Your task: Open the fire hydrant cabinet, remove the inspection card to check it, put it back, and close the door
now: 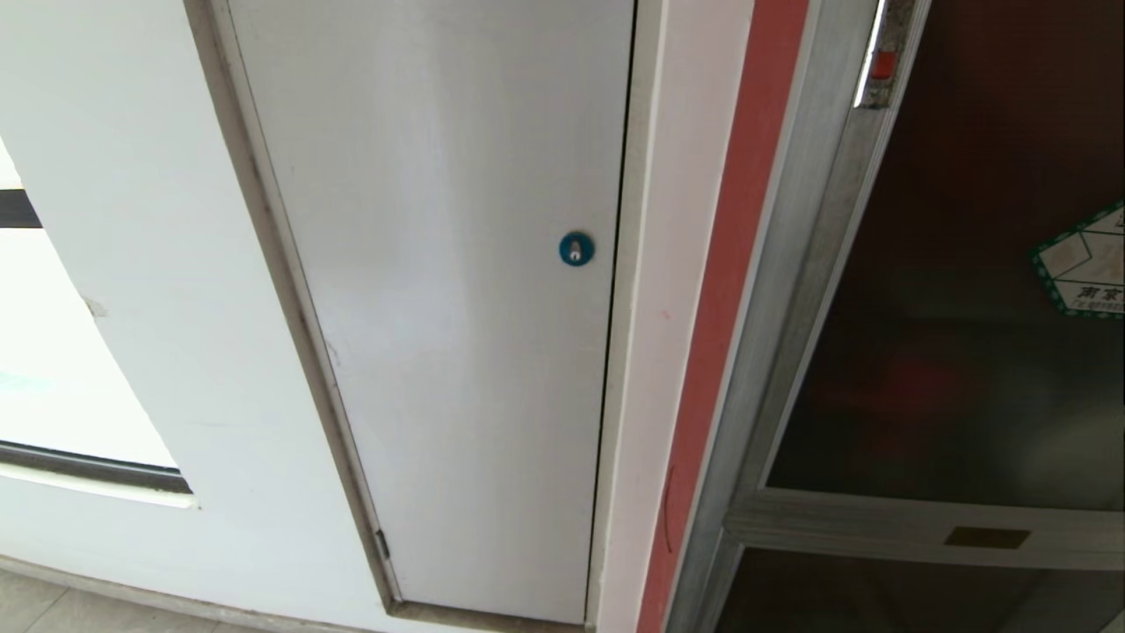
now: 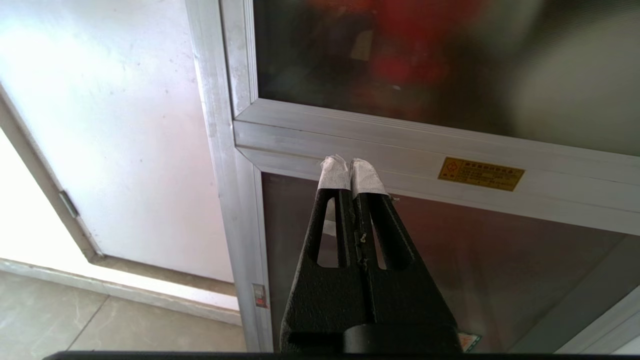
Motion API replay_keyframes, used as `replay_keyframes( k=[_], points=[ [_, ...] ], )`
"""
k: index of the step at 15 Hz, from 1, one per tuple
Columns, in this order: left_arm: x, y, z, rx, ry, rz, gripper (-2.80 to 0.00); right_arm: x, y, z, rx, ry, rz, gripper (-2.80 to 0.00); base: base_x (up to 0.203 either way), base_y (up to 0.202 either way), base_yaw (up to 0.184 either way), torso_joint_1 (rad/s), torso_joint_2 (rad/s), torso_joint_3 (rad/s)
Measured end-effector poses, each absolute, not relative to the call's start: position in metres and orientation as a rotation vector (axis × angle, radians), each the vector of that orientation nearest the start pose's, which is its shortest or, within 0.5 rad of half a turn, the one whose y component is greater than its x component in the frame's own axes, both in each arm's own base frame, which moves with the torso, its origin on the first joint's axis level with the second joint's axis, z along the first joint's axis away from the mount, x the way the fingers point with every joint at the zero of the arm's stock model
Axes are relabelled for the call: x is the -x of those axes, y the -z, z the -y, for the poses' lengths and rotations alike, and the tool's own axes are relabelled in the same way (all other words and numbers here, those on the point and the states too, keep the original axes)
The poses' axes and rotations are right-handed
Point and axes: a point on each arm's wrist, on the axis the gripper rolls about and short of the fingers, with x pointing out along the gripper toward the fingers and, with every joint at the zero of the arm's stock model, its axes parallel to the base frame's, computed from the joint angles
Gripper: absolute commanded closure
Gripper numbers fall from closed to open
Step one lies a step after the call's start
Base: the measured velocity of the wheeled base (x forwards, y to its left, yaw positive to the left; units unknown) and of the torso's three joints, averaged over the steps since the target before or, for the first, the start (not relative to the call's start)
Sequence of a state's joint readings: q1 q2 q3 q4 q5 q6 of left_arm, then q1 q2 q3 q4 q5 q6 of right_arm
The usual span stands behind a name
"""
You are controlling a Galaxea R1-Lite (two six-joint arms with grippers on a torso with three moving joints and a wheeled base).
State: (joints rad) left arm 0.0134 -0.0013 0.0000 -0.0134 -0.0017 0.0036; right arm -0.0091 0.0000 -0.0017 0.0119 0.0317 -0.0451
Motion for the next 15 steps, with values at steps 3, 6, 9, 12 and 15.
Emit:
replay_keyframes(
  k=[3, 6, 9, 12, 15],
  points=[
    [0.0229, -0.0768, 0.0003, -0.003, -0.012, 0.015, 0.00, 0.0229, -0.0746, -0.0009, 0.044, -0.023, -0.010, 0.00, 0.000, 0.000, 0.000, 0.000, 0.00, 0.000],
    [0.0229, -0.0768, 0.0003, -0.003, -0.012, 0.015, 0.00, 0.0229, -0.0747, -0.0009, 0.043, -0.023, -0.010, 0.00, 0.000, 0.000, 0.000, 0.000, 0.00, 0.000],
    [0.0229, -0.0768, 0.0003, -0.004, -0.012, 0.015, 0.00, 0.0229, -0.0746, -0.0009, 0.042, -0.023, -0.010, 0.00, 0.000, 0.000, 0.000, 0.000, 0.00, 0.000],
    [0.0229, -0.0768, 0.0003, -0.003, -0.012, 0.015, 0.00, 0.0229, -0.0747, -0.0009, 0.041, -0.021, -0.010, 0.00, 0.000, 0.000, 0.000, 0.000, 0.00, 0.000],
    [0.0229, -0.0768, 0.0003, -0.004, -0.012, 0.015, 0.00, 0.0229, -0.0747, -0.0009, 0.041, -0.021, -0.010, 0.00, 0.000, 0.000, 0.000, 0.000, 0.00, 0.000]
  ],
)
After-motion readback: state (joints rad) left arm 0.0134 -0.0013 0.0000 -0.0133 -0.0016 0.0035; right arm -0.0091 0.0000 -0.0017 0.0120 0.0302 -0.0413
